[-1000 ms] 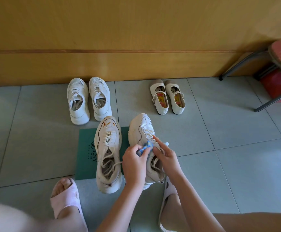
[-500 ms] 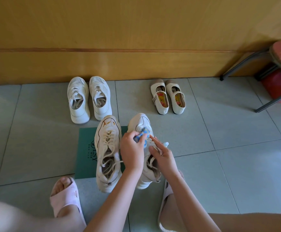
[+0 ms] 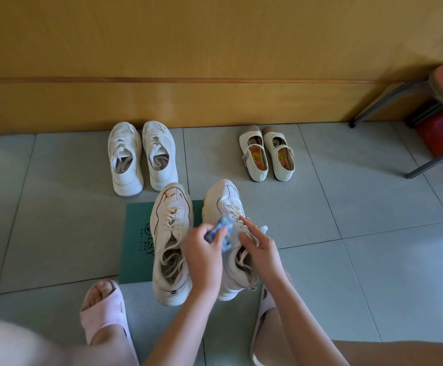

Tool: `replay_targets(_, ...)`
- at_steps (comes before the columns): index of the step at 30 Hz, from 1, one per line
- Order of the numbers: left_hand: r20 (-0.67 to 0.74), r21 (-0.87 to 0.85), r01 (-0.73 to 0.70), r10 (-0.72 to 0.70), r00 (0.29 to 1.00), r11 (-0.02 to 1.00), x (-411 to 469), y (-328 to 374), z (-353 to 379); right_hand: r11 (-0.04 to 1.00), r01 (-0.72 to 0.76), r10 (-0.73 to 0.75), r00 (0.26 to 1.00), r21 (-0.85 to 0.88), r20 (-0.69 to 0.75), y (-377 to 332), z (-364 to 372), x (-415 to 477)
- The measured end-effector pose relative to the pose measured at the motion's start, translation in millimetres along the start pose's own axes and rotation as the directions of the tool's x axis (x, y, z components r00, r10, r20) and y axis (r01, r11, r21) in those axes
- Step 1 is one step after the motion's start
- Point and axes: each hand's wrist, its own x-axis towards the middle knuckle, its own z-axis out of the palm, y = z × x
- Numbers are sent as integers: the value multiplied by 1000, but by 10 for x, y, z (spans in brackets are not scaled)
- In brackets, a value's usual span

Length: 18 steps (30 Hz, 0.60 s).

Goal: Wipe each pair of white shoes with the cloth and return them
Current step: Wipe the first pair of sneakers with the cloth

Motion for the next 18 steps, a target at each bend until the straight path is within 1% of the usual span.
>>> replay_targets(2, -30, -7, -35, 34, 999, 999, 244, 105, -4, 1000, -8, 8, 1000, 9, 7, -10, -8, -1)
replay_targets(4, -27, 6, -87, 87, 996, 996, 551, 233, 38, 1000, -15, 14, 1000, 12, 14, -10, -2, -4)
replay_targets(7, 46, 119, -177, 173, 984, 977, 958, 426, 146, 1000, -19, 19, 1000, 14, 16, -16, -13, -1)
replay_targets(9, 118, 226, -200, 178, 977, 953, 1113, 438, 214, 999, -26, 25, 1000, 39, 15, -19, -26, 0)
replay_targets(10, 144, 259, -196, 163, 976, 946, 1143, 405, 232, 998, -28, 28, 1000, 47, 15, -19, -30, 2)
replay_targets(12, 151, 265, -195, 159, 976, 945, 1128, 308, 233, 998, -31, 30, 999, 53, 13, -16, -26, 7)
replay_targets(15, 144, 234, -244, 215, 966, 941, 1003, 225, 189, 997, -32, 31, 999, 67, 9, -11, -25, 12)
replay_targets(18, 156, 257, -277, 244, 957, 926, 852, 185, 114, 997, -29, 27, 999, 78, 28, -18, -30, 11)
